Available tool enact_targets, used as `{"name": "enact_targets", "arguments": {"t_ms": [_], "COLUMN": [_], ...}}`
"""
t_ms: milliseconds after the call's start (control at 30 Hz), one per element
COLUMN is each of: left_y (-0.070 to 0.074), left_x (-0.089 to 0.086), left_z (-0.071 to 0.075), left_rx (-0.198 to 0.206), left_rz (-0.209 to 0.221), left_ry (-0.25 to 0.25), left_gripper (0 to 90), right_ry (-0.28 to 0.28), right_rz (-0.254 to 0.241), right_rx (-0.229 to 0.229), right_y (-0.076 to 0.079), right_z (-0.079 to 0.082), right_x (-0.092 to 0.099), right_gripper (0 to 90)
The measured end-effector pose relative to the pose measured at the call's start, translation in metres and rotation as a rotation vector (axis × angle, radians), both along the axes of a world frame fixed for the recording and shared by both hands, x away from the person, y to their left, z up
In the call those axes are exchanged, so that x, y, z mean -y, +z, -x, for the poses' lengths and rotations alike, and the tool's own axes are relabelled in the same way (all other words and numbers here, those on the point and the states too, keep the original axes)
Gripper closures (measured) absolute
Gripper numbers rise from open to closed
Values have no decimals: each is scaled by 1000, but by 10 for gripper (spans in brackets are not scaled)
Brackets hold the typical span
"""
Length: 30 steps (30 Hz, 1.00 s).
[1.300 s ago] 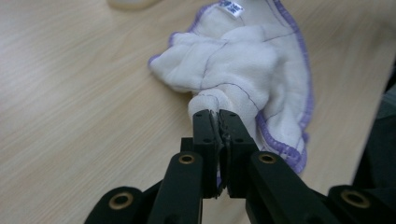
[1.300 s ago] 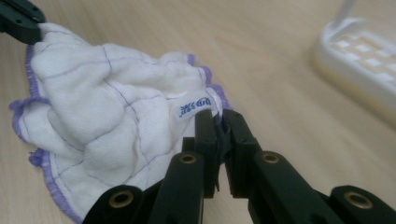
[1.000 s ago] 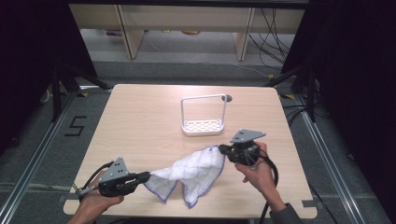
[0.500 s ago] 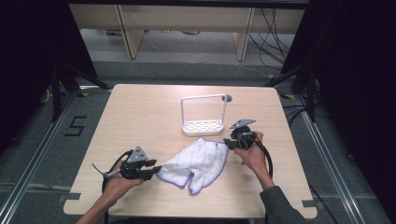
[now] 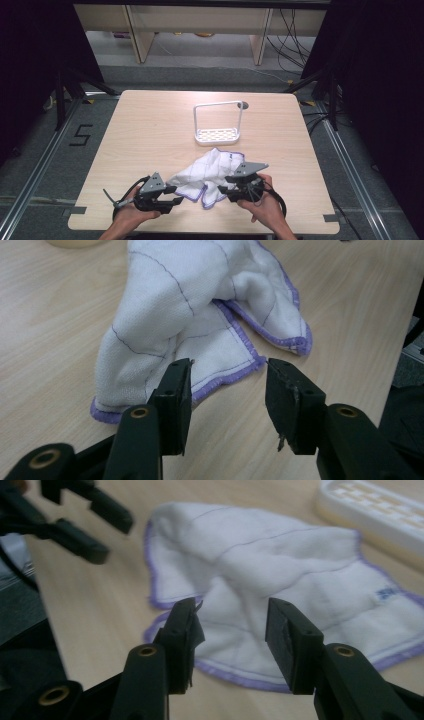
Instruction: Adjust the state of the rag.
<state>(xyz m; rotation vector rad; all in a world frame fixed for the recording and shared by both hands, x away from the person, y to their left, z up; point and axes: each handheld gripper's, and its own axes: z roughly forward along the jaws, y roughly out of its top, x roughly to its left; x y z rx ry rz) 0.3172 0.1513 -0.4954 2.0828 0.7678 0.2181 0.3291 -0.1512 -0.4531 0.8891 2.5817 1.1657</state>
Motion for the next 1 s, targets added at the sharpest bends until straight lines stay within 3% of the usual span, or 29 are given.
{"name": "enact_targets", "arguments": {"t_ms": [100, 167, 300, 333, 433, 533, 567, 600, 667, 700, 800, 833, 867, 933, 967, 1000], "left_y": [-3, -5, -6, -7, -9, -10, -9, -8, -9, -11, -13, -15, -15, -15, -15, -15], "left_x": [-1, -1, -1, 0, 1, 4, 5, 11, 12, 15, 18, 20, 20, 20, 20, 20], "left_z": [-5, -11, -16, -17, -22, -23, -22, -19, -19, -22, -22, -23, -23, -24, -24, -24], "left_rx": [-5, -22, -30, -35, -45, -58, -55, -55, -57, -58, -58, -62, -62, -43, -2, -2], "left_rz": [-12, 6, -8, 4, -15, -21, -30, -22, -32, -67, -97, -113, -113, -138, -182, -182], "left_ry": [10, 19, 22, 32, 32, 41, 23, 24, 15, 1, -11, -12, -12, -22, -35, -35], "left_gripper": [530, 530, 527, 526, 522, 503, 503, 502, 506, 508, 513, 524, 539, 602, 659, 713], "right_ry": [39, 52, 83, 72, 90, 81, 90, 93, 123, 127, 112, 146, 146, 143, 124, 124], "right_rz": [3, 8, 20, 19, 27, 69, 71, 82, 111, 123, 125, 130, 130, 131, 122, 122], "right_rx": [-34, -42, -44, -46, -54, -58, -52, -58, -38, -34, -46, -21, -21, -23, -28, -28], "right_y": [-12, -17, -26, -29, -36, -41, -42, -46, -47, -49, -48, -47, -47, -44, -41, -41], "right_z": [8, 9, 11, 12, 12, 11, 10, 9, 7, 8, 11, 10, 10, 13, 15, 15], "right_x": [-15, -21, -32, -36, -45, -51, -52, -55, -54, -52, -48, -41, -41, -34, -25, -25], "right_gripper": [570, 575, 582, 582, 582, 591, 612, 692, 746, 838, 878, 885, 885, 888, 889, 889]}}
